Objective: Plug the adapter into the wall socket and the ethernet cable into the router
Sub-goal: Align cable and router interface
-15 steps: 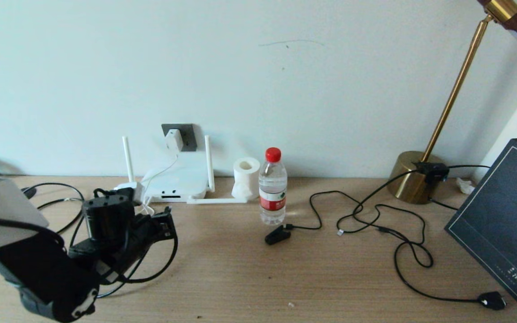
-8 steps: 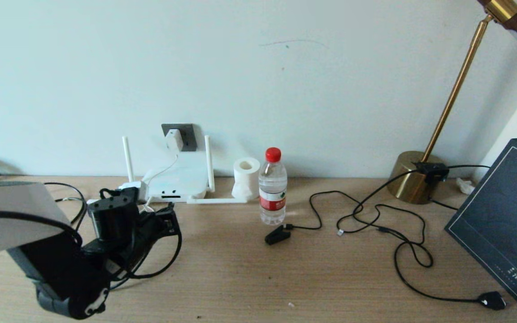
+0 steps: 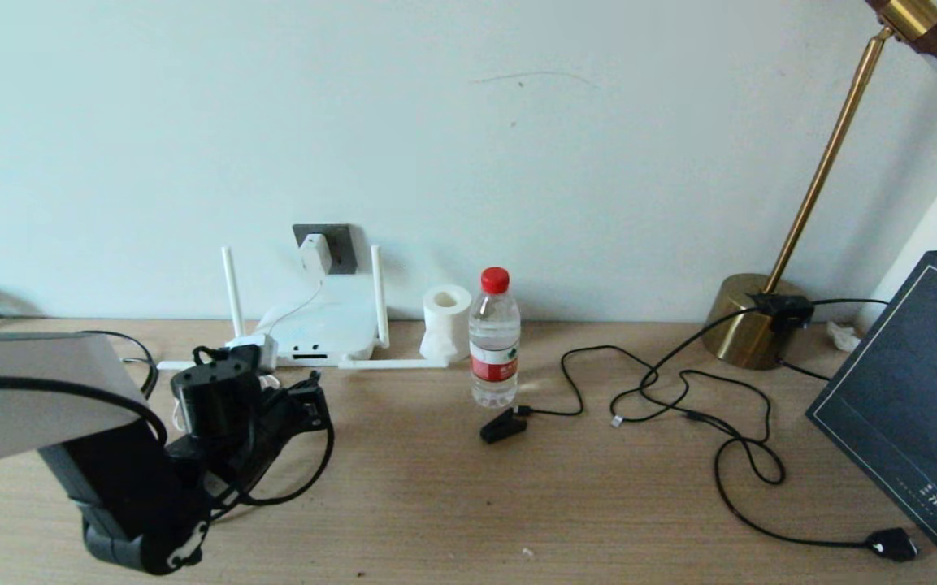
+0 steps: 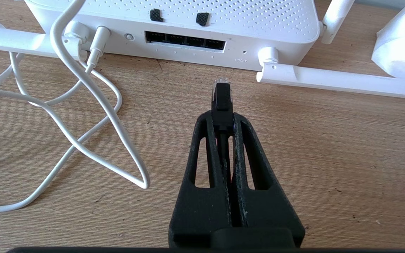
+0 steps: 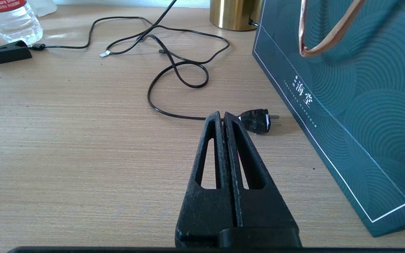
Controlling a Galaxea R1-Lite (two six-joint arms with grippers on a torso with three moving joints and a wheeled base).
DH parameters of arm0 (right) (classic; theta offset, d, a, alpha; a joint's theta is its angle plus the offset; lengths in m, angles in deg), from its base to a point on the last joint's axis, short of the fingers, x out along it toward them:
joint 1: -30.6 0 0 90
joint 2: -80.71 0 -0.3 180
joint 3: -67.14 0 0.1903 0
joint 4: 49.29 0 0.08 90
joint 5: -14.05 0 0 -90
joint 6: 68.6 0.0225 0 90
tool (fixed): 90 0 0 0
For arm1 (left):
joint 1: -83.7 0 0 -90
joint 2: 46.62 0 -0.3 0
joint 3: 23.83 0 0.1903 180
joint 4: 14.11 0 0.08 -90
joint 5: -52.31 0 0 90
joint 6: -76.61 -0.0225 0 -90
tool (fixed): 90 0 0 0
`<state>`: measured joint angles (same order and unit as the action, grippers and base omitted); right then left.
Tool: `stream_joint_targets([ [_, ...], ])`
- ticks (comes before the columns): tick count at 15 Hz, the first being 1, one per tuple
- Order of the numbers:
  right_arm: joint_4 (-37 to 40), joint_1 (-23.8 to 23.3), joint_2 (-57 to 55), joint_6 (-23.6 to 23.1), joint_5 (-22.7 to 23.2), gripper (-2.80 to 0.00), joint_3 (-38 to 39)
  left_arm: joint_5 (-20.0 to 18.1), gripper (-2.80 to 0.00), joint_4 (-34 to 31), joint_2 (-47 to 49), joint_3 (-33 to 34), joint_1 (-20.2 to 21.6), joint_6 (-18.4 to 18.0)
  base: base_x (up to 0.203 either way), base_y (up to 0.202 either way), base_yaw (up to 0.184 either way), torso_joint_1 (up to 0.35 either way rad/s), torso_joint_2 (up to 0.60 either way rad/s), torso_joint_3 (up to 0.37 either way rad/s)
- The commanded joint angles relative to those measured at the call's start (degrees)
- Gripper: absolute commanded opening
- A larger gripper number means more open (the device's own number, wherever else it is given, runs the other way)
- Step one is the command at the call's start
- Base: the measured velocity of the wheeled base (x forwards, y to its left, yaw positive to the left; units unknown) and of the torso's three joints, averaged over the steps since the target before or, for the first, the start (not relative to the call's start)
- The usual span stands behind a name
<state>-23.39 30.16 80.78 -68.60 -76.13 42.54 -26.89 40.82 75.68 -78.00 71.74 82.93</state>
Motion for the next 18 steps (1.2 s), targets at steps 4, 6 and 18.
stream_joint_targets([
  [4,0.0,0.0,-0.1,0.0,0.0,-2.80,0.0,-4.4,-2.80,0.5,-0.4,0.2,3.2,-2.9,0.000,0.000,0.000,0.000,0.00,0.000],
  [6,0.0,0.0,-0.1,0.0,0.0,-2.80,0.1,-7.4,-2.80,0.5,0.1,-0.5,5.2,-3.9,0.000,0.000,0.000,0.000,0.00,0.000],
  [18,0.0,0.0,-0.1,0.0,0.0,-2.80,0.0,-9.3,-2.80,0.5,1.1,-2.8,5.3,-3.9,0.000,0.000,0.000,0.000,0.00,0.000],
])
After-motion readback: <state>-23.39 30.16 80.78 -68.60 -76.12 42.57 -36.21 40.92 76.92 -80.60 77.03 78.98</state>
